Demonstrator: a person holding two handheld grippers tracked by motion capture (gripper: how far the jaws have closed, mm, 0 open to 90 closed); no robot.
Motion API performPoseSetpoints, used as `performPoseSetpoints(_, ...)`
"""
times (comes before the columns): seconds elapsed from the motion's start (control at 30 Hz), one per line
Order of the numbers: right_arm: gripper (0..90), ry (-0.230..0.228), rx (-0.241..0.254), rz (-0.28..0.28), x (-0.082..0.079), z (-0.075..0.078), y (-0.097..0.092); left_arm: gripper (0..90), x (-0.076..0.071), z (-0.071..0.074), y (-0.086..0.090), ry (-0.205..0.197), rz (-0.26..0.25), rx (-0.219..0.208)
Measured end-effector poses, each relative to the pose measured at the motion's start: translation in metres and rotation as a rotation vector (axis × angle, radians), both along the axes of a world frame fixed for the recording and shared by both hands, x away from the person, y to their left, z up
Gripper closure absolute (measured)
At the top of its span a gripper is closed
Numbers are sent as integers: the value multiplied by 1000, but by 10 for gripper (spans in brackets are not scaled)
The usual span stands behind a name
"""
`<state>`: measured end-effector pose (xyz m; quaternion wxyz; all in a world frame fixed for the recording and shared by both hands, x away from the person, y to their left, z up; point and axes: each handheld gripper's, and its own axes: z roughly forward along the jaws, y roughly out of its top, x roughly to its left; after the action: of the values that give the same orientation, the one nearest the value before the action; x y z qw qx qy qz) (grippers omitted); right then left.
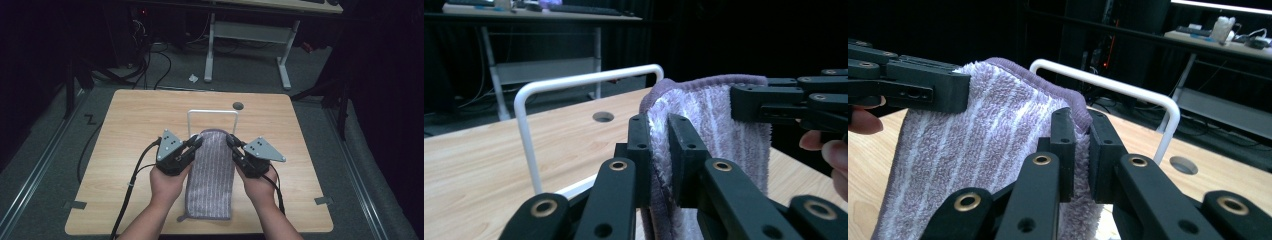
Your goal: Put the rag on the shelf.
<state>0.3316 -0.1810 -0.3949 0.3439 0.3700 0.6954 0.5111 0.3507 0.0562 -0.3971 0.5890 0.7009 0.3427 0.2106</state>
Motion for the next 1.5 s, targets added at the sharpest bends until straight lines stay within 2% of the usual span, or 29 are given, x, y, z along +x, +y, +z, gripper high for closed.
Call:
performPoseSetpoints(0.43, 837, -60, 18, -14, -3, 24, -8, 814, 3, 23, -13, -43, 9, -19)
performPoseSetpoints(0.73, 837, -79, 31, -11, 6, 33, -12, 814, 8, 35, -13, -74, 19, -2)
performPoseSetpoints(0.97, 838, -85, 47, -24, 14, 38, -13, 814, 10, 44, -14, -98, 3, -2)
performPoseSetpoints(1.07, 837, -89, 55, -30, 19, 42, -14, 814, 15, 48, -16, -122, 5, 17)
performPoseSetpoints(1.2, 837, -90, 63, -37, 26, 50, -14, 814, 21, 50, -16, -126, 7, 22)
performPoseSetpoints(1.27, 837, -92, 64, -36, 29, 54, -14, 814, 26, 54, -17, -140, 10, 39)
performPoseSetpoints(1.4, 838, -91, 61, -41, 33, 59, -14, 814, 33, 57, -17, -146, 12, 32)
performPoseSetpoints(1.5, 837, -90, 63, -47, 40, 63, -15, 814, 40, 58, -14, -134, 22, 15)
